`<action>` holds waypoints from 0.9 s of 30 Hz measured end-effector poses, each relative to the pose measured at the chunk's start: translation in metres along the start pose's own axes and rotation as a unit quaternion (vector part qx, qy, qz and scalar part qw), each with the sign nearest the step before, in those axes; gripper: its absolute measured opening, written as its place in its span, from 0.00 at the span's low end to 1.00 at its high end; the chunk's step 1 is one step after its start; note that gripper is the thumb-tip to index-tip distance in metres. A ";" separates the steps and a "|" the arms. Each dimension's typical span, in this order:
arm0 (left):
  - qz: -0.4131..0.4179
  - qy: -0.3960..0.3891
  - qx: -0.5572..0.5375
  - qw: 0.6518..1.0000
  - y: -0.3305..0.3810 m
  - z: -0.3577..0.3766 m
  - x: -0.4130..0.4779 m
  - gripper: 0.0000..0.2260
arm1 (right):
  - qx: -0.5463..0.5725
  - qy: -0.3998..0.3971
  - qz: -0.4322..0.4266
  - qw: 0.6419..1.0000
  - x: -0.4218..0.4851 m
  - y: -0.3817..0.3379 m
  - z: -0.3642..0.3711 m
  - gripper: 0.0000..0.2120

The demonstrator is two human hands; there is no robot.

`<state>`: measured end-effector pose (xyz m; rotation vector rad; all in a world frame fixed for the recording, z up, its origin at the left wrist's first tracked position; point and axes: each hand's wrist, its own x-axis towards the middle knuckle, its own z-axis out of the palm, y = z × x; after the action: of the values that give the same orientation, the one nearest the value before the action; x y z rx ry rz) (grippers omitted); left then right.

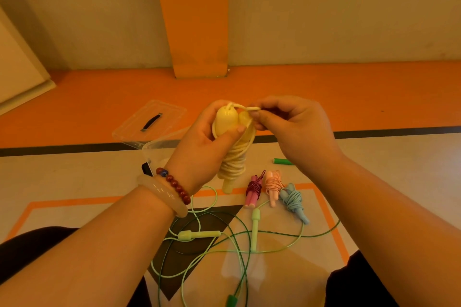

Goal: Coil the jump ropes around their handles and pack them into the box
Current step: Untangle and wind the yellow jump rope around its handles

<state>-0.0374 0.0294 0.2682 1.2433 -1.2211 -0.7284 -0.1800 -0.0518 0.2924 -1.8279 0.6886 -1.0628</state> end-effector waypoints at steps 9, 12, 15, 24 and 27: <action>0.047 0.017 0.078 0.996 0.002 0.006 -0.004 0.13 | -0.144 -0.044 -0.048 0.987 0.001 -0.005 0.000 0.08; 0.053 0.022 0.072 0.996 -0.002 0.011 -0.005 0.14 | -0.113 -0.043 0.005 0.993 0.004 -0.008 -0.001 0.04; 0.060 0.025 0.088 0.994 -0.001 0.013 -0.005 0.13 | -0.065 -0.045 0.067 0.995 0.005 -0.008 -0.003 0.04; 0.095 0.026 0.130 0.987 0.001 0.015 -0.005 0.12 | 0.003 -0.033 0.137 0.990 0.002 -0.005 -0.002 0.09; 0.101 0.026 0.142 0.984 0.001 0.014 -0.005 0.13 | -0.001 -0.019 0.126 0.992 0.001 -0.003 0.002 0.09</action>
<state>-0.0523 0.0299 0.2660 1.3362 -1.4193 -0.3786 -0.1780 -0.0506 0.2950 -1.7061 0.8721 -0.8602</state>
